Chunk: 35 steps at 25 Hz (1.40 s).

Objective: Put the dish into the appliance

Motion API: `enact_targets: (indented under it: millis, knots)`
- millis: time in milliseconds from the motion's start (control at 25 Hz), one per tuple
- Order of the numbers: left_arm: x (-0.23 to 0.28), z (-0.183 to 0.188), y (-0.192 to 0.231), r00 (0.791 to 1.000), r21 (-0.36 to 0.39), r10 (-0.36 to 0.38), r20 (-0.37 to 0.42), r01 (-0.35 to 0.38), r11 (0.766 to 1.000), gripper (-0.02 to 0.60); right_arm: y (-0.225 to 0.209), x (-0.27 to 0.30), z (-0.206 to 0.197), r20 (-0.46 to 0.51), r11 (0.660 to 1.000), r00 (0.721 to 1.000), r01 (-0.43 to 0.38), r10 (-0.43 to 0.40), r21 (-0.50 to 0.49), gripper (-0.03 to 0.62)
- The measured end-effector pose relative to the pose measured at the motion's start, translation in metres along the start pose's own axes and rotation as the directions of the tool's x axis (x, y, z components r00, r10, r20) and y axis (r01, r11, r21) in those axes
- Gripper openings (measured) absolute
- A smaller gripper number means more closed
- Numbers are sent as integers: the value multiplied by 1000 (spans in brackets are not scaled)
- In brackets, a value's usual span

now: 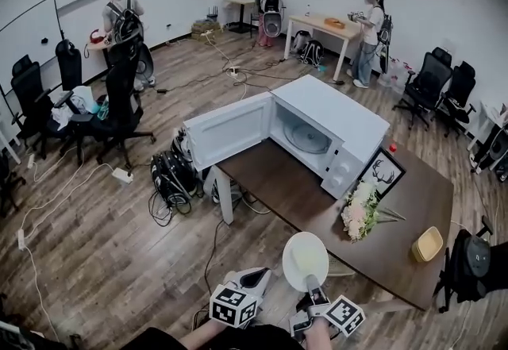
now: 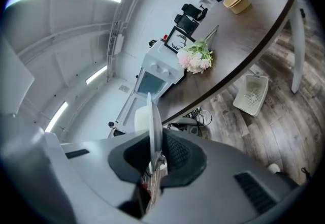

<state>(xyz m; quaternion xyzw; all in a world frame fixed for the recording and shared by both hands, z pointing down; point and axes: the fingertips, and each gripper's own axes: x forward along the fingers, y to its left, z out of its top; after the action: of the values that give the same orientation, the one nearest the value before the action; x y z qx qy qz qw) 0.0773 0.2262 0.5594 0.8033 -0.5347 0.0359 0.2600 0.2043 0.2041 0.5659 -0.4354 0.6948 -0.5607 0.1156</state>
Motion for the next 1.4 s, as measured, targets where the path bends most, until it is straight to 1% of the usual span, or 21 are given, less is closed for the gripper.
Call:
enact_targets:
  millis: [80, 240, 360, 520, 720, 880, 1120, 1400]
  knots:
    - [14, 14, 13, 1000, 15, -14, -7, 14, 1000, 9, 8, 18, 8, 13, 1000, 1000, -9, 9, 23, 41]
    - [41, 41, 45, 999, 26, -33, -7, 33, 999, 9, 20, 54, 23, 40, 1000, 999, 3, -3, -6, 41]
    - [59, 62, 70, 999, 36, -43, -3, 43, 998, 9, 31, 85, 31, 58, 1000, 998, -6, 6, 3, 41]
    - [76, 85, 97, 997, 55, -76, -13, 77, 996, 9, 40, 116, 33, 88, 999, 996, 16, -18, 31, 41]
    - [91, 109, 128, 995, 79, -102, -16, 103, 992, 9, 51, 154, 35, 121, 998, 992, 11, -18, 58, 41]
    - [100, 119, 150, 994, 92, -109, -27, 111, 990, 9, 58, 177, 36, 150, 996, 989, 5, -18, 85, 42]
    - [108, 131, 168, 993, 85, -113, -31, 115, 990, 9, 61, 192, 36, 159, 994, 986, 32, -47, 100, 41]
    - [123, 136, 185, 996, 71, -83, -36, 85, 994, 9, 53, 214, 50, 151, 992, 986, 56, -72, 111, 44]
